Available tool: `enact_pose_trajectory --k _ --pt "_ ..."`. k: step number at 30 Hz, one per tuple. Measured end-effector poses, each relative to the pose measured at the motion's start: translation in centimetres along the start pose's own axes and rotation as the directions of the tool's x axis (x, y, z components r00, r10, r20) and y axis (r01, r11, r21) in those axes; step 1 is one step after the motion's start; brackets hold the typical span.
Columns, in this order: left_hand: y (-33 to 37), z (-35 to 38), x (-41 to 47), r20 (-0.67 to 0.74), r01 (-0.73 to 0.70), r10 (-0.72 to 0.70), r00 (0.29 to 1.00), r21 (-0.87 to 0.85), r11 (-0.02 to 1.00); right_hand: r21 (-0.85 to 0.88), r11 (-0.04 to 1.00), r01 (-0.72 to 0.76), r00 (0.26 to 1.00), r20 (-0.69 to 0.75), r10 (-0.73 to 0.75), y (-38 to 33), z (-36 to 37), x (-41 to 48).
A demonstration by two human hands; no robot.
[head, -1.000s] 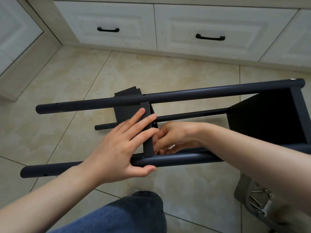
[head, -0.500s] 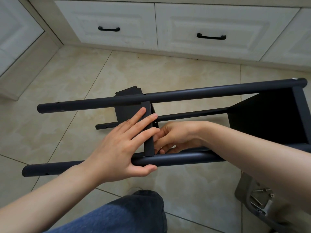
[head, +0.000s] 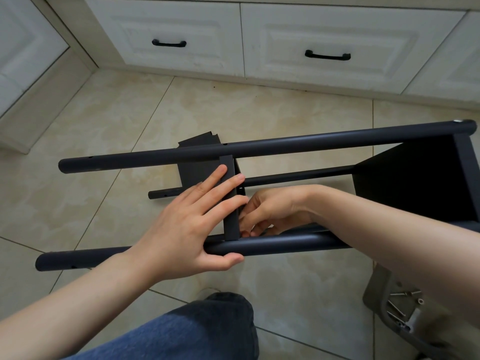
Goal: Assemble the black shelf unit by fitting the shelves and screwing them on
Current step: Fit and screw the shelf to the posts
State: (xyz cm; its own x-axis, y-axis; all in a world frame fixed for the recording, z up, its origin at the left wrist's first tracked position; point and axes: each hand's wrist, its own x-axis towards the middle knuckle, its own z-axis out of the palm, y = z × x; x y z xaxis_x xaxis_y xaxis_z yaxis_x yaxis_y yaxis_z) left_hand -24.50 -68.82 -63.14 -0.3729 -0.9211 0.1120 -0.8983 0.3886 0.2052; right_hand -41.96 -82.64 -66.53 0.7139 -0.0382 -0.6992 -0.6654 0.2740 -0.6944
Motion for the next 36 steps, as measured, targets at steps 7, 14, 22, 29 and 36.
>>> enact_pose_trajectory --k 7,14,22,29,36 --pt "0.1 0.0 -0.1 0.007 0.005 -0.005 1.000 0.001 1.000 0.044 0.999 0.014 1.000 0.012 -0.014 -0.1 0.2 0.2" --pt "0.1 0.0 -0.1 0.001 0.001 -0.001 1.000 -0.014 1.000 0.060 0.998 0.013 1.000 -0.011 -0.013 0.1 0.4 0.5" --pt "0.0 0.2 -0.1 -0.006 -0.002 0.001 1.000 -0.028 1.000 0.073 0.997 0.012 0.999 0.052 -0.016 0.0 0.2 -0.1" --pt "0.0 0.4 -0.3 -0.013 0.000 0.000 1.000 -0.045 0.999 0.087 0.996 0.008 1.000 0.020 -0.010 0.1 0.8 0.1" --pt "0.0 0.4 -0.3 -0.016 0.000 -0.001 1.000 -0.068 0.998 0.017 1.000 0.000 1.000 0.016 0.000 0.2 1.0 0.1"
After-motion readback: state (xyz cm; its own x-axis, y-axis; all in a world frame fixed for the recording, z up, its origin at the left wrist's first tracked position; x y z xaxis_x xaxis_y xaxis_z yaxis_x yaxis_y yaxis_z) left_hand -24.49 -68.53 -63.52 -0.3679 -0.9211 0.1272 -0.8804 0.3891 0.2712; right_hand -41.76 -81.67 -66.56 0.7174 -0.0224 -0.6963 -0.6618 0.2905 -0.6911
